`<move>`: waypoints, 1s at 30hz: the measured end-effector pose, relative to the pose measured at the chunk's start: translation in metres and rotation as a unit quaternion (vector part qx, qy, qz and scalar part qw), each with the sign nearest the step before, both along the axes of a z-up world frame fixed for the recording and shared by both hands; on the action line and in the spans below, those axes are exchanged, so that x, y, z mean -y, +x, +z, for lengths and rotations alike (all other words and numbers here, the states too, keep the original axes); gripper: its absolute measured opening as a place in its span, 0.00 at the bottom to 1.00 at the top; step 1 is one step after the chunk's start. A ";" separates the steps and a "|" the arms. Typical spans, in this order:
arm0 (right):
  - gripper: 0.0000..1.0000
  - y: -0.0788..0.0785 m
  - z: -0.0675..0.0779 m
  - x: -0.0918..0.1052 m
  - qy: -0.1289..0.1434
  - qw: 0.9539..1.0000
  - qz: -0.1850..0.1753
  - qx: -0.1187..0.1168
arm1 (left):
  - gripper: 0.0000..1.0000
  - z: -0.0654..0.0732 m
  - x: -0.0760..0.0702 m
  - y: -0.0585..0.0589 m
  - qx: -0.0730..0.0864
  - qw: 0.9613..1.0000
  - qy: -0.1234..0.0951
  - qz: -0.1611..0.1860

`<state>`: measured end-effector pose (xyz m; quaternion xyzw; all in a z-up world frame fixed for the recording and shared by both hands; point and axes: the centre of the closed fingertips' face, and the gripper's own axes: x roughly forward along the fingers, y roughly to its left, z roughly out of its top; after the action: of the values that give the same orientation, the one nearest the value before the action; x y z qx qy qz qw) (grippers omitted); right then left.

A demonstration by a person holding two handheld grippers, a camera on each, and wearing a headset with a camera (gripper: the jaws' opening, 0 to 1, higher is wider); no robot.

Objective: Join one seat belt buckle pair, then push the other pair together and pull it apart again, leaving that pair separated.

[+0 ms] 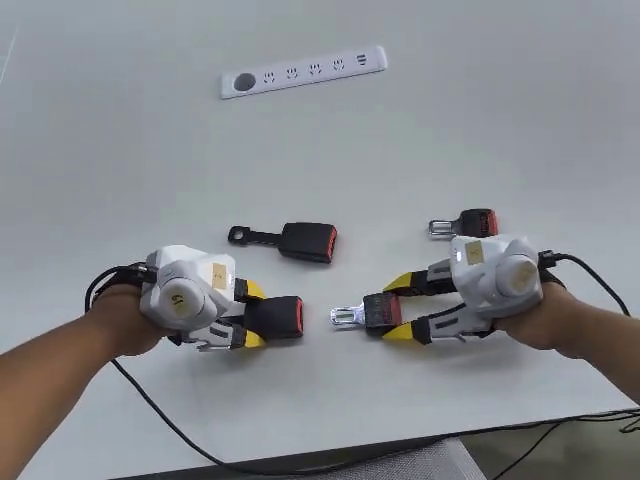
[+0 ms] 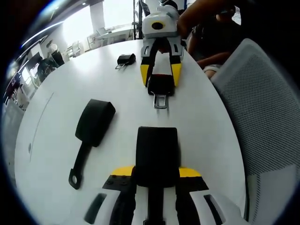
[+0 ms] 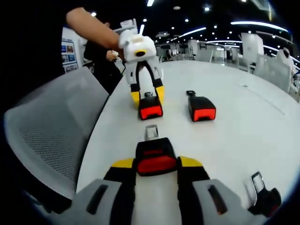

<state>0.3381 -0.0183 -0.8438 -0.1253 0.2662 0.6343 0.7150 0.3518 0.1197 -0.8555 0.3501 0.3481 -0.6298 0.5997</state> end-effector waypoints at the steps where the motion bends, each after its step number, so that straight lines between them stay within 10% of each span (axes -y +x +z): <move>1: 0.33 0.001 -0.001 -0.003 0.000 1.000 0.000 0.004 | 0.33 0.000 0.000 0.000 0.000 1.000 0.001 -0.001; 30: 0.33 0.005 -0.008 -0.053 0.000 1.000 -0.016 0.009 | 0.33 -0.001 0.002 -0.002 0.004 1.000 0.015 -0.010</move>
<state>0.3428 0.0343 -0.8515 -0.1269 0.2613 0.6218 0.7273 0.3502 0.1175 -0.8560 0.3650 0.3512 -0.6292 0.5895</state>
